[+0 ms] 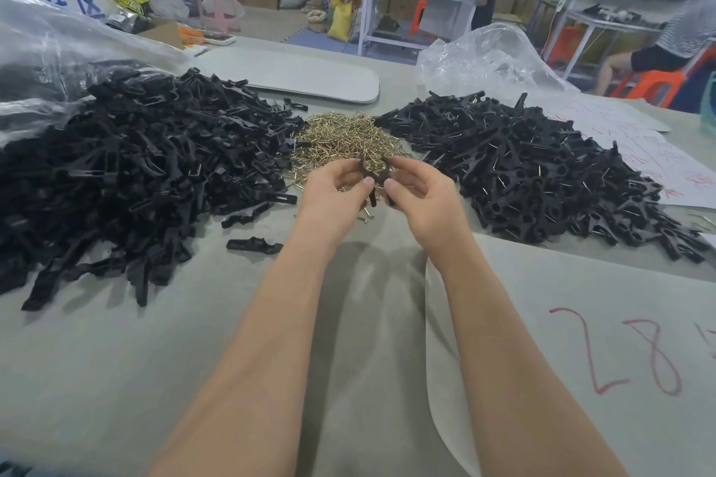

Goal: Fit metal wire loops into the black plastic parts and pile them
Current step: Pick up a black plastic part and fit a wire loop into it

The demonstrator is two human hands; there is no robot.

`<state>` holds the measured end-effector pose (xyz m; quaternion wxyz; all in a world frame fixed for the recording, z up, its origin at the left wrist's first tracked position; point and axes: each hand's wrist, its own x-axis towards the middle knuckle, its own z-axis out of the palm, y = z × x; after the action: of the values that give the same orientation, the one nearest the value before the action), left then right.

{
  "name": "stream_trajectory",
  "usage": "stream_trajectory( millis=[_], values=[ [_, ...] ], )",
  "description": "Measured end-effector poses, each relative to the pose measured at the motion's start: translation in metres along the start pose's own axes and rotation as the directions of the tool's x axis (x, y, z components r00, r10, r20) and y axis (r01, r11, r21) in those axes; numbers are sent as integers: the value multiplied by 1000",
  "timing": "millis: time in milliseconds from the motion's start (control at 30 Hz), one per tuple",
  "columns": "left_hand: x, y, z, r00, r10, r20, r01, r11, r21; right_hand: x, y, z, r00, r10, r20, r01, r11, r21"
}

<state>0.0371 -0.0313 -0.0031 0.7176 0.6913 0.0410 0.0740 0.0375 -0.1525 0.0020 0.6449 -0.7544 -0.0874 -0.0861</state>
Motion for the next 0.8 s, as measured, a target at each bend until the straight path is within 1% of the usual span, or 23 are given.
stream_trajectory(
  millis=[167,367,533,667,800],
  values=[
    [-1,0,0,1000,27,-3,-27,999,32,1,2,0,999,-48,-17,48,998,-50],
    [-4,2,-1,999,39,17,-39,999,20,2,3,-1,997,-72,-33,70,996,-50],
    [-7,4,-1,993,81,85,-84,996,40,2,4,-1,997,-72,-19,72,997,-34],
    [-7,3,-1,993,71,92,-72,997,2,1,4,0,998,-65,-19,65,998,-19],
    [-7,5,-1,990,52,134,-37,993,-111,1,2,-2,998,-45,-45,43,998,-35]
  ],
)
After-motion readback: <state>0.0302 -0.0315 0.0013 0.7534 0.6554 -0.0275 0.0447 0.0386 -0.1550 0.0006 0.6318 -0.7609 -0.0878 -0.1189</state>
